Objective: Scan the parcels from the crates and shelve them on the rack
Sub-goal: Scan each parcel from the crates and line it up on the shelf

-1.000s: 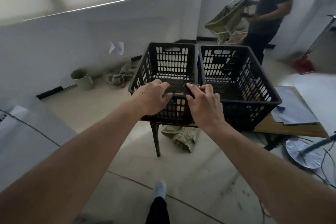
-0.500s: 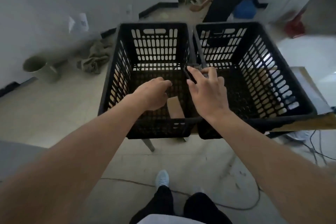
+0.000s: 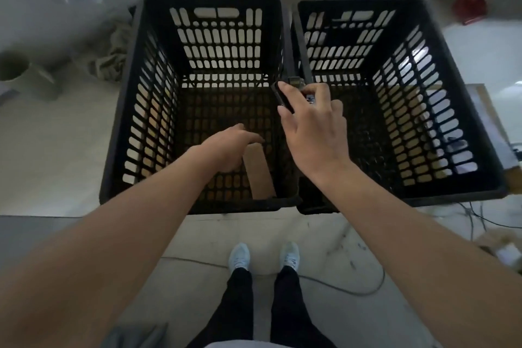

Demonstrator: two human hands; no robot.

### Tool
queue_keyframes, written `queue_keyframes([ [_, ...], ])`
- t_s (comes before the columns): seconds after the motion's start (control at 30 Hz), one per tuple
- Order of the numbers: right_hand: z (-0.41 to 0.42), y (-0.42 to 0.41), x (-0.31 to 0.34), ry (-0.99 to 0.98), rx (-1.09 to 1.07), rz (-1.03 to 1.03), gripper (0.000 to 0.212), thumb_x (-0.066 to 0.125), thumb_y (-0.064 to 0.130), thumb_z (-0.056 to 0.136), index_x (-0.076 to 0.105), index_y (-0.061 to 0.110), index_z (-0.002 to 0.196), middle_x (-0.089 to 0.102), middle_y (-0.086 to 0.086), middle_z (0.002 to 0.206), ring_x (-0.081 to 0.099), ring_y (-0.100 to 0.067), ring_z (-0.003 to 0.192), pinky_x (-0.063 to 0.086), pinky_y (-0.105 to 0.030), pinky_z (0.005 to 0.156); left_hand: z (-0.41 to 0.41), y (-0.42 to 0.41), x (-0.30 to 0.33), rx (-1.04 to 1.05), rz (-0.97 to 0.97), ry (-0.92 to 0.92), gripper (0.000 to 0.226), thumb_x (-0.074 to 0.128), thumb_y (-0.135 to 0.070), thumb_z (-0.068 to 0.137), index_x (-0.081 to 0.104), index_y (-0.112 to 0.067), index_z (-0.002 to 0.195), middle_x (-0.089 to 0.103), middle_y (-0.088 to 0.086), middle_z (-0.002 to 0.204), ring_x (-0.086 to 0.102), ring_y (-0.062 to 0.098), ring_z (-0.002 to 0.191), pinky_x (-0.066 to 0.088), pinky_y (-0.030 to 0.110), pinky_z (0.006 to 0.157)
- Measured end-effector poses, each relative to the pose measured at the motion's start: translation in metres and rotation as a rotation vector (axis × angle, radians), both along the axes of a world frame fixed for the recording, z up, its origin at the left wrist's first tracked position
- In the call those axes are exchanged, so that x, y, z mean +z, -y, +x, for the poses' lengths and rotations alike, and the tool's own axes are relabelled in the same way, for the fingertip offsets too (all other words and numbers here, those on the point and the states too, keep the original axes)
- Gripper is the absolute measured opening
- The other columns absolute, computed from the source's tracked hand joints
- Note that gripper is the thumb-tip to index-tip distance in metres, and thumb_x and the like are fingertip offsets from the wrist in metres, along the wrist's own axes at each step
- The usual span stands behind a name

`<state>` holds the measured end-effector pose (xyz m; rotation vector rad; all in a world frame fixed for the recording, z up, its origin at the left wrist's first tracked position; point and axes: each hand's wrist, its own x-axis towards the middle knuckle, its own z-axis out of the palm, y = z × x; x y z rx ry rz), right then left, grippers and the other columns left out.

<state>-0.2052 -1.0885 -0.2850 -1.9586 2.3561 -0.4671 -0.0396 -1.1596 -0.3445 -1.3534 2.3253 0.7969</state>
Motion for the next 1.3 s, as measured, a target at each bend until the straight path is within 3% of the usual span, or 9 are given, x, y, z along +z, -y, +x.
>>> queue_keyframes([
  [0.2, -0.009, 0.001, -0.010, -0.003, -0.012, -0.003, 0.048, 0.053, 0.042, 0.108, 0.049, 0.034, 0.155, 0.050, -0.012, 0.139, 0.058, -0.034, 0.103, 0.060, -0.049, 0.080, -0.008, 0.002, -0.029, -0.042, 0.056, 0.042, 0.089, 0.065, 0.005, 0.094, 0.035, -0.047, 0.161, 0.039, 0.007, 0.147, 0.055, 0.019, 0.092, 0.049, 0.027, 0.067],
  [0.37, -0.010, -0.002, -0.014, 0.004, -0.016, -0.012, 0.048, 0.054, 0.041, 0.108, 0.050, 0.033, 0.155, 0.051, -0.012, 0.138, 0.058, -0.032, 0.102, 0.060, -0.047, 0.079, -0.012, -0.002, -0.044, -0.027, 0.078, 0.103, 0.083, 0.059, 0.002, 0.099, 0.030, -0.041, 0.163, 0.027, 0.013, 0.163, 0.060, 0.030, 0.112, 0.053, 0.031, 0.078],
  [0.6, -0.012, -0.004, -0.014, 0.016, -0.011, -0.014, 0.048, 0.053, 0.041, 0.108, 0.048, 0.034, 0.156, 0.049, -0.010, 0.141, 0.057, -0.030, 0.103, 0.060, -0.047, 0.081, -0.003, 0.013, -0.052, -0.054, 0.019, 0.045, 0.083, 0.077, -0.005, 0.089, 0.041, -0.035, 0.157, 0.045, 0.003, 0.144, 0.059, 0.031, 0.121, 0.058, 0.042, 0.093],
  [0.7, -0.011, -0.004, -0.014, 0.021, -0.015, -0.021, 0.048, 0.053, 0.041, 0.108, 0.048, 0.034, 0.156, 0.050, -0.010, 0.140, 0.057, -0.030, 0.103, 0.060, -0.046, 0.081, 0.005, 0.015, -0.054, 0.060, 0.097, -0.063, 0.063, 0.069, 0.001, 0.091, 0.057, -0.030, 0.145, 0.048, 0.004, 0.141, 0.052, 0.028, 0.127, 0.052, 0.042, 0.103],
  [0.87, -0.007, -0.005, -0.012, 0.027, -0.014, -0.021, 0.049, 0.054, 0.041, 0.108, 0.048, 0.034, 0.156, 0.050, -0.011, 0.141, 0.057, -0.031, 0.104, 0.060, -0.048, 0.083, 0.009, 0.016, -0.064, 0.306, 0.120, -0.243, 0.013, 0.074, -0.022, 0.097, 0.072, -0.031, 0.105, 0.064, -0.003, 0.127, 0.058, 0.016, 0.112, 0.047, 0.032, 0.086],
  [1.0, -0.006, -0.006, -0.011, 0.030, -0.010, -0.017, 0.049, 0.054, 0.041, 0.108, 0.048, 0.034, 0.156, 0.050, -0.010, 0.140, 0.057, -0.030, 0.104, 0.060, -0.048, 0.083, 0.007, 0.017, -0.067, 0.434, 0.151, -0.264, 0.042, 0.085, -0.019, 0.087, 0.064, -0.028, 0.122, 0.059, -0.001, 0.129, 0.058, 0.019, 0.113, 0.051, 0.029, 0.081],
  [1.1, -0.004, -0.007, -0.010, 0.032, -0.009, -0.020, 0.049, 0.055, 0.040, 0.108, 0.049, 0.033, 0.156, 0.050, -0.011, 0.140, 0.057, -0.031, 0.104, 0.059, -0.048, 0.083, 0.011, 0.022, -0.060, 0.589, 0.220, -0.272, 0.088, 0.094, -0.031, 0.072, 0.050, -0.031, 0.148, 0.057, 0.002, 0.141, 0.060, 0.026, 0.124, 0.058, 0.045, 0.101],
  [1.23, 0.002, -0.006, -0.004, 0.037, -0.009, -0.026, 0.048, 0.055, 0.041, 0.108, 0.049, 0.033, 0.155, 0.050, -0.011, 0.140, 0.057, -0.032, 0.105, 0.059, -0.049, 0.083, 0.020, 0.032, -0.039, 0.668, 0.293, -0.281, 0.058, 0.095, -0.035, 0.064, 0.066, -0.019, 0.113, 0.071, 0.006, 0.113, 0.071, 0.024, 0.099, 0.064, 0.043, 0.088],
  [1.3, 0.006, -0.006, 0.001, 0.042, -0.010, -0.022, 0.049, 0.053, 0.041, 0.108, 0.048, 0.034, 0.156, 0.049, -0.011, 0.142, 0.057, -0.032, 0.107, 0.059, -0.049, 0.085, 0.024, 0.032, -0.023, 0.666, 0.280, -0.305, 0.056, 0.092, -0.030, 0.068, 0.065, -0.016, 0.115, 0.069, 0.006, 0.111, 0.070, 0.023, 0.097, 0.064, 0.037, 0.081],
])
